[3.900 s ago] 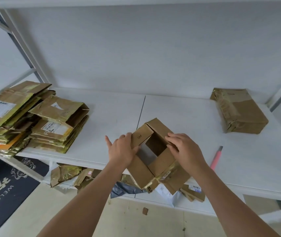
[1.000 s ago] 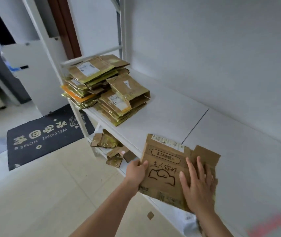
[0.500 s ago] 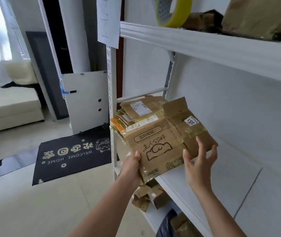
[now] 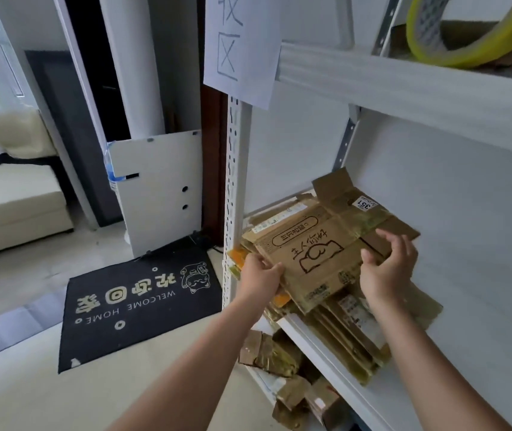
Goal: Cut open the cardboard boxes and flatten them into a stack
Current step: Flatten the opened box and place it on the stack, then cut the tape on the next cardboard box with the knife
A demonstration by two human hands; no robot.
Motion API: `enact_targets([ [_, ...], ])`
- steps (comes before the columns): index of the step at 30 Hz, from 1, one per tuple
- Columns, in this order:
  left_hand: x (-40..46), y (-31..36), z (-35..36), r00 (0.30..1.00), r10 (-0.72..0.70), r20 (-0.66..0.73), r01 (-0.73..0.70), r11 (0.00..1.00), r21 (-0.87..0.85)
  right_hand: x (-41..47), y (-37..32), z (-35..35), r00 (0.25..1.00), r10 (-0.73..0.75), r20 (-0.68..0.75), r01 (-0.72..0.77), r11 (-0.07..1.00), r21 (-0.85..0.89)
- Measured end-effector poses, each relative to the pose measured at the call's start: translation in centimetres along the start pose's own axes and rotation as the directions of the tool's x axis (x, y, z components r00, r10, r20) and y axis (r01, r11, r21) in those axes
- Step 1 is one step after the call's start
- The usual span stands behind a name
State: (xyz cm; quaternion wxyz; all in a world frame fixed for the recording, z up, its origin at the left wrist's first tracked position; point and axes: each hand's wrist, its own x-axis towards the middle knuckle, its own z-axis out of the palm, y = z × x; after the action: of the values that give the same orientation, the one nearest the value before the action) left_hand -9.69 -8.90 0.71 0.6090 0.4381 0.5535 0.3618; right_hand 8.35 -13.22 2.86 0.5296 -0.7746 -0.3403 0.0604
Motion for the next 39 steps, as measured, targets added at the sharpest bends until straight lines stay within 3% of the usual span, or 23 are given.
enact_targets([
  [2, 2.5, 0.5, 0.3, 1.000, 0.022, 0.012, -0.022, 0.999, 0.044, 2.3, 0.2, 1.9, 1.000, 0.000, 0.000, 0.000, 1.000, 0.006],
  [4, 4.9, 1.2, 0.5, 0.995, 0.099, 0.000, -0.096, 0.966, 0.241, 4.7, 0.4, 4.1, 1.000, 0.028, 0.009, -0.028, 1.000, 0.007],
  [5, 6.2, 1.3, 0.5, 0.981, 0.195, -0.012, -0.167, 0.869, 0.466, 5.6, 0.5, 5.3, 0.999, 0.044, 0.029, -0.044, 0.999, -0.007],
  [7, 8.8, 1.5, 0.3, 0.897, 0.440, 0.032, -0.270, 0.490, 0.829, 7.2, 0.8, 7.6, 0.990, 0.080, 0.120, -0.067, 0.993, -0.102],
  [9, 11.4, 2.0, 0.4, 0.834, 0.512, 0.203, -0.380, 0.268, 0.886, 7.8, 1.5, 9.6, 0.960, 0.171, 0.220, -0.113, 0.961, -0.254],
  [11, 14.1, 2.3, 0.6, 0.823, 0.423, 0.379, -0.491, 0.194, 0.849, 7.9, 2.1, 11.4, 0.928, 0.226, 0.295, -0.086, 0.904, -0.419],
  [14, 17.8, 2.4, 0.5, 0.835, 0.127, 0.535, -0.550, 0.185, 0.815, 8.5, 2.2, 13.4, 0.927, 0.161, 0.340, 0.127, 0.715, -0.687],
  [16, 19.5, 1.9, 0.0, 0.826, 0.004, 0.564, -0.554, 0.191, 0.811, 8.3, 3.0, 14.5, 0.888, 0.129, 0.441, 0.258, 0.653, -0.712],
  [20, 20.8, 0.7, 0.3, 0.792, -0.001, 0.610, -0.603, 0.156, 0.782, 8.2, 6.1, 15.9, 0.732, 0.311, 0.606, 0.303, 0.648, -0.699],
  [24, 20.9, -0.6, 0.9, 0.793, 0.019, 0.608, -0.606, 0.117, 0.787, 8.3, 7.1, 16.2, 0.687, 0.410, 0.601, 0.268, 0.625, -0.733],
  [27, 21.2, 0.1, 1.0, 0.793, -0.012, 0.609, -0.606, 0.084, 0.791, 8.2, 6.1, 16.3, 0.716, 0.417, 0.560, 0.268, 0.577, -0.772],
  [31, 20.2, 1.9, 0.7, 0.763, 0.030, 0.646, -0.646, 0.055, 0.761, 6.5, 3.6, 15.3, 0.838, 0.268, 0.475, 0.276, 0.542, -0.794],
  [35, 18.8, 4.6, 0.8, 0.655, 0.180, 0.734, -0.755, 0.103, 0.648, 3.9, 1.4, 12.6, 0.927, 0.114, 0.358, 0.247, 0.533, -0.809],
  [39, 15.6, 5.5, 3.3, 0.512, 0.266, 0.817, -0.859, 0.170, 0.483, 0.7, 1.3, 7.9, 0.972, 0.142, 0.186, 0.084, 0.533, -0.842],
])
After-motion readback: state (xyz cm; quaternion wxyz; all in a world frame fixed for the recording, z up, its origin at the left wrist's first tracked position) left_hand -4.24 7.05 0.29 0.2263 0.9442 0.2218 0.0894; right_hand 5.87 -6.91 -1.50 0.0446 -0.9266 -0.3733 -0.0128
